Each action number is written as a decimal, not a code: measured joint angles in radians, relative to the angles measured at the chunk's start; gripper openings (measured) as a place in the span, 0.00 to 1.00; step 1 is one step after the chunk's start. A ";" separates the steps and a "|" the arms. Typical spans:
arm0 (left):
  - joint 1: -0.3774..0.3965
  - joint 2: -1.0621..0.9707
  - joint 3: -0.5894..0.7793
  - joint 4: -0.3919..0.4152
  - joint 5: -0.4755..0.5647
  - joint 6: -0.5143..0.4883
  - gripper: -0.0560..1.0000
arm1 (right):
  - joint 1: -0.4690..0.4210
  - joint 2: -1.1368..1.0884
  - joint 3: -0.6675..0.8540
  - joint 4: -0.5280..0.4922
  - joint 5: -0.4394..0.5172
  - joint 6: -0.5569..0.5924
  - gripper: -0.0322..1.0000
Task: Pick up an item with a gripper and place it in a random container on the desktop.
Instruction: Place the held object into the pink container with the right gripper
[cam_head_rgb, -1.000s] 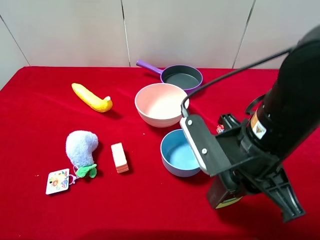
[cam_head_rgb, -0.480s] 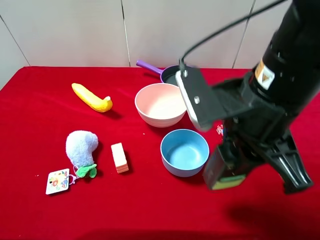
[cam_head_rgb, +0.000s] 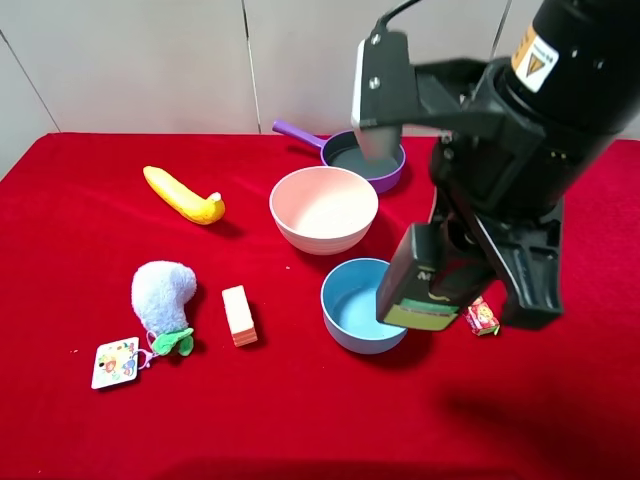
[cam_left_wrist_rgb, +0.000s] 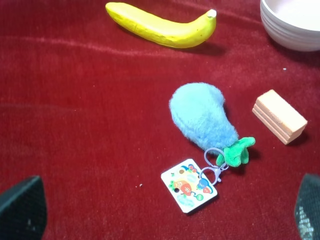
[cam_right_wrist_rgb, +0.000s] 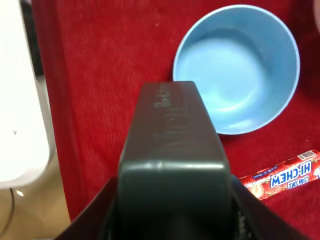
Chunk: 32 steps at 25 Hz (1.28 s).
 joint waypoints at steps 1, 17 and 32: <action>0.000 0.000 0.000 0.000 0.000 0.000 1.00 | 0.000 0.000 -0.007 0.000 0.000 0.025 0.32; 0.000 0.000 0.000 0.000 0.000 0.000 1.00 | -0.172 0.184 -0.250 0.042 0.008 0.257 0.32; 0.000 0.000 0.000 0.000 0.000 0.000 1.00 | -0.270 0.499 -0.625 0.057 0.009 0.354 0.32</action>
